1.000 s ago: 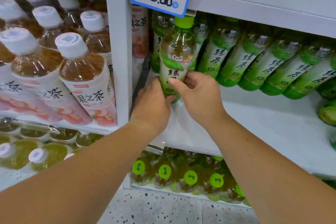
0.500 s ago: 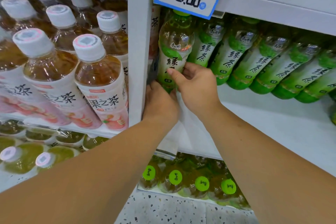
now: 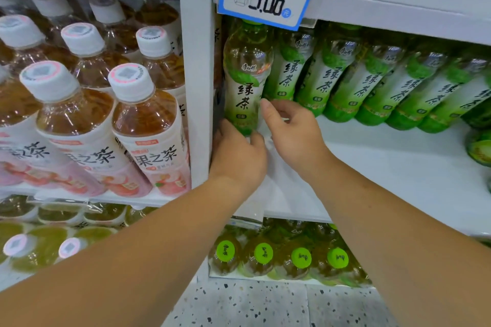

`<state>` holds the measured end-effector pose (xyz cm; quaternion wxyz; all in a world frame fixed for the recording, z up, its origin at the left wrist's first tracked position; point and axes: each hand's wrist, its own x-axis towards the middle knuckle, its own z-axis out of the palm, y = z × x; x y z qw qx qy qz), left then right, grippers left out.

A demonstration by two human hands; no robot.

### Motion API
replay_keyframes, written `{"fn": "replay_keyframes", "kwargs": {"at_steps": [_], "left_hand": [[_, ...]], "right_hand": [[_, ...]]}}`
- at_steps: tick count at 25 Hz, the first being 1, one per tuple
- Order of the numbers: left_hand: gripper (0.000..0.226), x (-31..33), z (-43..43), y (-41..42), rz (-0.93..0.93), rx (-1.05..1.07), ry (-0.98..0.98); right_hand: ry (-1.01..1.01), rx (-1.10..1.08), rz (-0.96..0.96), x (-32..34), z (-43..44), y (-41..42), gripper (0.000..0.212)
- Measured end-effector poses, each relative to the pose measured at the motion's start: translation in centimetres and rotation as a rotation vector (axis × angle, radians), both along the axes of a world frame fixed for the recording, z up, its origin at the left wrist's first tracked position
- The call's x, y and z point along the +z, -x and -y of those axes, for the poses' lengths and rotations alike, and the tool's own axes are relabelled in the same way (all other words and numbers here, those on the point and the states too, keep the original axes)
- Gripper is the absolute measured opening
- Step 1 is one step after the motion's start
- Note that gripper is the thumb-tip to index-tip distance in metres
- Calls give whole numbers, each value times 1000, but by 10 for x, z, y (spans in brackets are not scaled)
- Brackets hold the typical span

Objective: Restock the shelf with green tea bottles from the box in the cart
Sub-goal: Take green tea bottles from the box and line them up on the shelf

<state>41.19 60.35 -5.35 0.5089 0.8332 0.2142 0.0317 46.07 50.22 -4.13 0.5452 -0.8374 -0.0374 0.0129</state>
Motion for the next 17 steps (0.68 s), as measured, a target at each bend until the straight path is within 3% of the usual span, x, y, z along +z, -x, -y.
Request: {"fn": "replay_keyframes", "kwargs": {"at_steps": [2,6,10,17], "left_hand": [[73,3,-4,11,12,-44,35],[65,16,-1,39,-41,-111,125],[61,33,-5,70,-101,-139,270],[46,90,2,170,-248,-282,146]], "right_hand": [[-43,-46,-59,2,9,14,23],[-38,-91,-178,0,37,48,44],[-101,-144,-269,5,56,92,44],[-88,-204,-441,43,80,209,46]]}}
